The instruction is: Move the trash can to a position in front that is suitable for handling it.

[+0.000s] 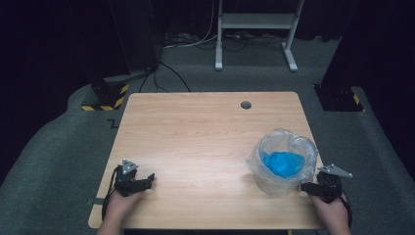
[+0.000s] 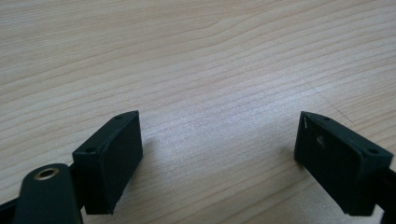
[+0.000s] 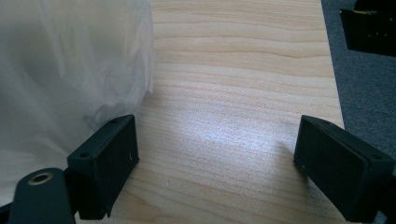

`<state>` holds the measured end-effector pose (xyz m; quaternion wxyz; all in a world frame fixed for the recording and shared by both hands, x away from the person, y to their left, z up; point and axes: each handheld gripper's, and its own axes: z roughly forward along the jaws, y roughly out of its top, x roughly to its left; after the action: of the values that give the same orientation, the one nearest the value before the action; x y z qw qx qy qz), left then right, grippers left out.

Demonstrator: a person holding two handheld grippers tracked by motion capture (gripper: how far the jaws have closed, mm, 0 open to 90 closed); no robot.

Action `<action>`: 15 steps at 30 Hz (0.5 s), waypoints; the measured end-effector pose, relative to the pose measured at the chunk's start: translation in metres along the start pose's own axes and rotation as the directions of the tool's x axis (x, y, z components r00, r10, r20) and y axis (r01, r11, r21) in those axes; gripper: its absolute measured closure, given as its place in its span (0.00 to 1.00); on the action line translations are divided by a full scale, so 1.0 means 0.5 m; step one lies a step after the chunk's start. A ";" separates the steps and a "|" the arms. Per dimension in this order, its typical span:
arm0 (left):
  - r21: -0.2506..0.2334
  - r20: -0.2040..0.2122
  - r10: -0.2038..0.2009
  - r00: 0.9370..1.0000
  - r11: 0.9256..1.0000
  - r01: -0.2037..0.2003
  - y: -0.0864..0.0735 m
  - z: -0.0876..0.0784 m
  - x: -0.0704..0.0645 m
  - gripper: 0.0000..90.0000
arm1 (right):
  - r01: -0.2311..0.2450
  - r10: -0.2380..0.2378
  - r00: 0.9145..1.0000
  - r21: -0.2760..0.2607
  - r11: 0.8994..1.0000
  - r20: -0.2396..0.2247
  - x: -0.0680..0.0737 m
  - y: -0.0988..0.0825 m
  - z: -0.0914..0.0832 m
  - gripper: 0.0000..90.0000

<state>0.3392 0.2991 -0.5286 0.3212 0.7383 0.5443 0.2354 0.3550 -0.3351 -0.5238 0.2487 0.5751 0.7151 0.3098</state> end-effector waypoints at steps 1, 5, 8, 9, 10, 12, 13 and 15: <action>0.000 0.000 0.000 1.000 1.000 0.000 0.000 0.000 0.000 0.17 | 0.001 -0.001 1.000 0.001 1.000 0.001 0.000 0.000 0.000 0.15; 0.000 -0.002 -0.002 1.000 1.000 0.002 0.000 0.000 -0.001 0.17 | 0.002 -0.002 1.000 0.002 1.000 -0.005 -0.002 0.001 0.000 0.14; 0.001 -0.004 -0.004 1.000 1.000 0.004 0.000 0.000 -0.001 0.17 | 0.006 -0.006 1.000 0.000 1.000 -0.004 -0.002 0.002 0.002 0.14; 0.000 -0.004 -0.004 1.000 1.000 0.004 0.000 0.000 -0.001 0.17 | 0.007 -0.007 1.000 0.000 1.000 -0.004 -0.002 0.002 0.002 0.14; 0.000 -0.004 -0.004 1.000 1.000 0.004 0.000 0.000 -0.001 0.17 | 0.007 -0.007 1.000 0.000 1.000 -0.004 -0.002 0.002 0.002 0.14; 0.000 -0.004 -0.005 1.000 1.000 0.005 0.000 0.000 -0.001 0.17 | 0.007 -0.007 1.000 0.000 1.000 -0.005 -0.003 0.002 0.002 0.14; 0.000 -0.004 -0.005 1.000 1.000 0.005 0.000 0.000 -0.001 0.17 | 0.007 -0.007 1.000 0.000 1.000 -0.005 -0.003 0.002 0.002 0.14; 0.000 -0.004 -0.005 1.000 1.000 0.005 0.000 0.000 -0.001 0.17 | 0.008 -0.008 1.000 0.002 1.000 -0.002 -0.002 0.002 0.002 0.14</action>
<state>0.3392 0.2983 -0.5286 0.3205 0.7366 0.5468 0.2362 0.3567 -0.3358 -0.5238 0.2488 0.5720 0.7180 0.3087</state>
